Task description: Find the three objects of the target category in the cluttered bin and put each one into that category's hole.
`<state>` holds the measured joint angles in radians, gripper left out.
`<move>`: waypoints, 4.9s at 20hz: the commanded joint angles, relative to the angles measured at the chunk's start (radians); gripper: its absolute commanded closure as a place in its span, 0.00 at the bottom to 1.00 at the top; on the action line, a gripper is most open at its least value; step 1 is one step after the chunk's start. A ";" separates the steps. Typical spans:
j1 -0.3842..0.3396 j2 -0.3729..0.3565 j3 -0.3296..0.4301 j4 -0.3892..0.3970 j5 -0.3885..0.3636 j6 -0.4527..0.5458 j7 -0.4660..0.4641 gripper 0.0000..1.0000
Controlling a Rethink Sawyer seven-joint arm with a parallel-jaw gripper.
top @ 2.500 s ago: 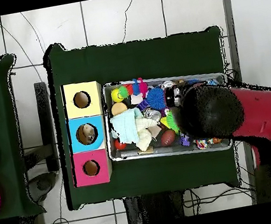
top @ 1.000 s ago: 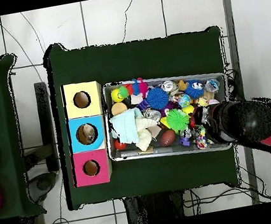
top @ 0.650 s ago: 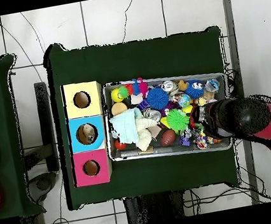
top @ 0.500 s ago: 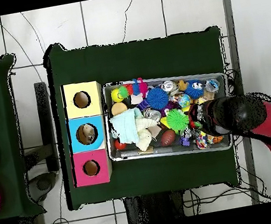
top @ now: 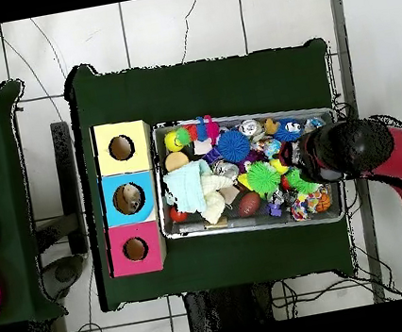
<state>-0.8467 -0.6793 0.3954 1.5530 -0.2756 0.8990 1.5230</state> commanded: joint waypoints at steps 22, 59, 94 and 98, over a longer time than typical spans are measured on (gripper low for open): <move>0.132 0.614 0.276 -1.210 -0.317 0.511 -0.442 0.00; -0.013 0.219 0.207 -0.391 -0.284 0.284 -0.197 0.00; 0.052 0.309 0.130 -0.480 -0.261 0.102 -0.177 0.00; 0.043 0.293 0.113 -0.433 -0.258 0.083 -0.175 0.00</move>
<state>-0.8122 -0.4114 0.5647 1.0928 -0.5103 1.0382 1.2994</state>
